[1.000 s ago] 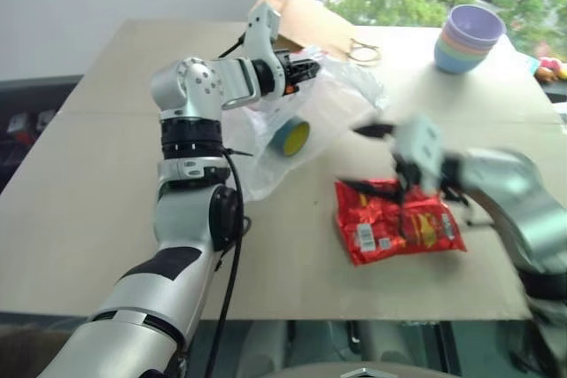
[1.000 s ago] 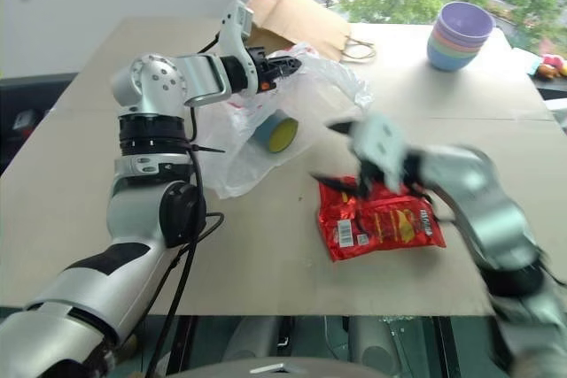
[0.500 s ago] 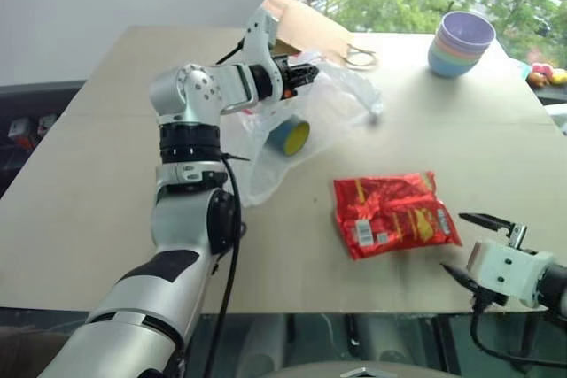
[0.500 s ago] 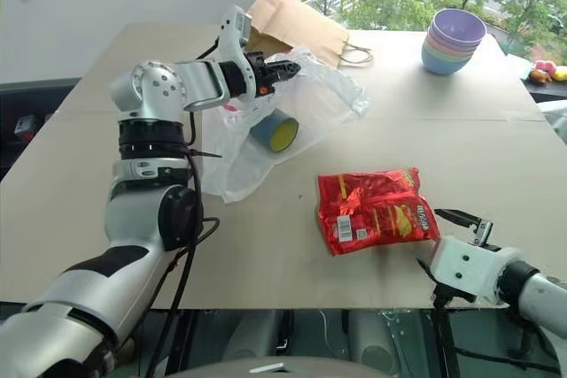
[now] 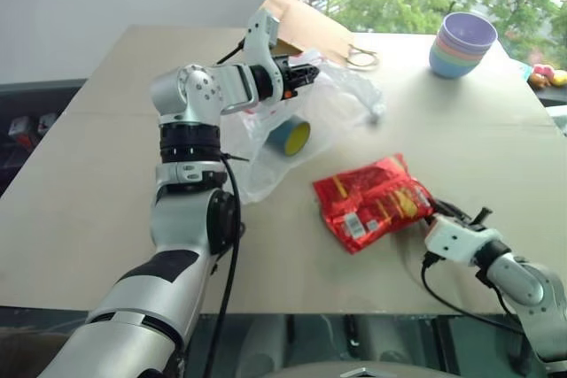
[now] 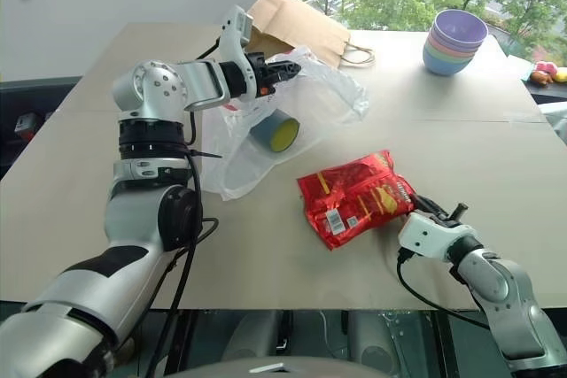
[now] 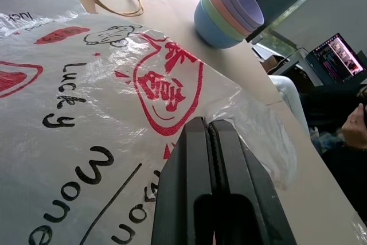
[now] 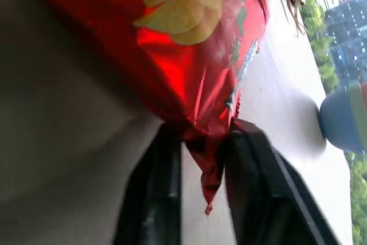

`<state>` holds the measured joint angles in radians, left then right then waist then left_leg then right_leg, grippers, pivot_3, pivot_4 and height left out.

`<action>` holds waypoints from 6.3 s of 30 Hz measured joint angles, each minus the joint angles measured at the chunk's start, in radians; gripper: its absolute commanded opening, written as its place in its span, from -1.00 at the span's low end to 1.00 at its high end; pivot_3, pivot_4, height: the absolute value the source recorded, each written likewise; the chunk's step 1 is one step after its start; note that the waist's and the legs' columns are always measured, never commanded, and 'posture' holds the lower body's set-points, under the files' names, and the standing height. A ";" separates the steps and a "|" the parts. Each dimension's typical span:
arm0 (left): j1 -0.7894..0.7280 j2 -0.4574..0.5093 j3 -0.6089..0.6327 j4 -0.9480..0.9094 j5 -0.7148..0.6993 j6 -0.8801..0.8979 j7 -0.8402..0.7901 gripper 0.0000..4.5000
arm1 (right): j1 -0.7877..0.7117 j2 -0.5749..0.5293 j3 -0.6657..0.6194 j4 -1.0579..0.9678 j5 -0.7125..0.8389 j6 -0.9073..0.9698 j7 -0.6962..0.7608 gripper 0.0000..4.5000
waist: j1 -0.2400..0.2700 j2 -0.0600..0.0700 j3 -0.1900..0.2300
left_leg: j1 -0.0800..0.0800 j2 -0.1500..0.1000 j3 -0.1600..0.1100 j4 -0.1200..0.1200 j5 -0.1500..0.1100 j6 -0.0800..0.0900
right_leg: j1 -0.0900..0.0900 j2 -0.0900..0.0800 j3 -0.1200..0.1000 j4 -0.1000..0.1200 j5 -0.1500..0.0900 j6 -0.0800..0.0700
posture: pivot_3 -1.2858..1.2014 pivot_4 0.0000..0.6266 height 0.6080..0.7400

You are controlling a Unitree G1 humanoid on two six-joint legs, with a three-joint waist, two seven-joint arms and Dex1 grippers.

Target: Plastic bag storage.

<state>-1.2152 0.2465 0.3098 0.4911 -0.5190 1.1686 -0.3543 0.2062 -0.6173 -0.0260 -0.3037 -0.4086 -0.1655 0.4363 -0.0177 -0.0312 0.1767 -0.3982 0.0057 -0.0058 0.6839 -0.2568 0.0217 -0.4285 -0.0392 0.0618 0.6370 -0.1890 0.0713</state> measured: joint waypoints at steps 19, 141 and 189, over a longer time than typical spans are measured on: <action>-0.032 0.055 -0.041 -0.003 -0.036 0.080 -0.069 -1.00 | -0.503 0.218 0.121 -0.155 0.308 0.560 0.116 -0.98 | -0.011 0.001 0.001 | 0.000 0.002 -0.001 0.000 0.000 0.000 | -0.001 0.002 0.000 0.001 0.002 -0.004 | 0.03 -0.52 1.00; 0.714 0.499 0.054 -0.592 -1.156 -0.028 0.056 -1.00 | -0.624 -0.233 -0.395 -0.022 1.467 1.189 -0.047 -1.00 | 0.004 0.004 -0.001 | -0.004 0.004 0.000 -0.015 0.000 0.003 | -0.004 -0.002 -0.010 -0.012 0.002 -0.010 | 0.03 -0.52 1.00; 0.856 0.484 -0.004 -0.742 -0.704 -0.169 -0.181 -0.58 | -0.337 0.037 0.063 -0.155 1.409 1.150 -0.067 -0.35 | 0.005 0.002 -0.002 | -0.002 0.005 0.002 -0.011 0.000 0.002 | -0.003 0.000 -0.007 -0.011 -0.002 -0.010 | 0.03 -0.52 1.00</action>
<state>-0.3596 0.7306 0.3062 -0.2511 -1.2233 1.0000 -0.5356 -0.1304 -0.5807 0.0369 -0.4589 1.0001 0.9848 0.3696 -0.0129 -0.0295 0.1750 -0.4000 0.0109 -0.0040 0.6726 -0.2565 0.0240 -0.4310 -0.0397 0.0552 0.6261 -0.1914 0.0615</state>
